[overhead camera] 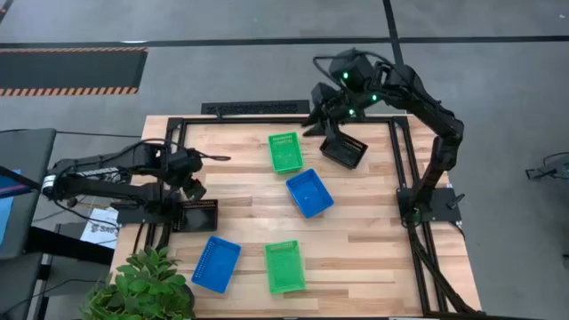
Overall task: Stack baskets by color
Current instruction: Stack the left black bin on the right stacked black bins
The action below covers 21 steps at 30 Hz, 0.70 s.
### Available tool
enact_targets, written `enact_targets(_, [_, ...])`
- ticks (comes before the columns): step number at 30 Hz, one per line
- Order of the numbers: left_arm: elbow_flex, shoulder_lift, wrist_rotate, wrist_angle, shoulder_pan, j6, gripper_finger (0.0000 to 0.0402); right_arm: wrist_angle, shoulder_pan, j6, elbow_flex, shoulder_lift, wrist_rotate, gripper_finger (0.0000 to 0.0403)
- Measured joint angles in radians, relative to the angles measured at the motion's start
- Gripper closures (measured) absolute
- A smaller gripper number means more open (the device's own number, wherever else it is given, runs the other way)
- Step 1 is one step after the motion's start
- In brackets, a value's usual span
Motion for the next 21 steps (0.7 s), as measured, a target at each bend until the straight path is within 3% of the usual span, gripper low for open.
enact_targets(7, [-0.087,-0.029,0.055,0.008,-0.142,0.032,0.0227,-0.094,0.099,0.095,0.0,0.051,0.024,0.0236])
enact_targets(21, [-0.216,-0.052,0.029,0.117,-0.403,-0.175,0.0225,-0.178,0.261,0.205,0.0,0.109,0.133,0.0243])
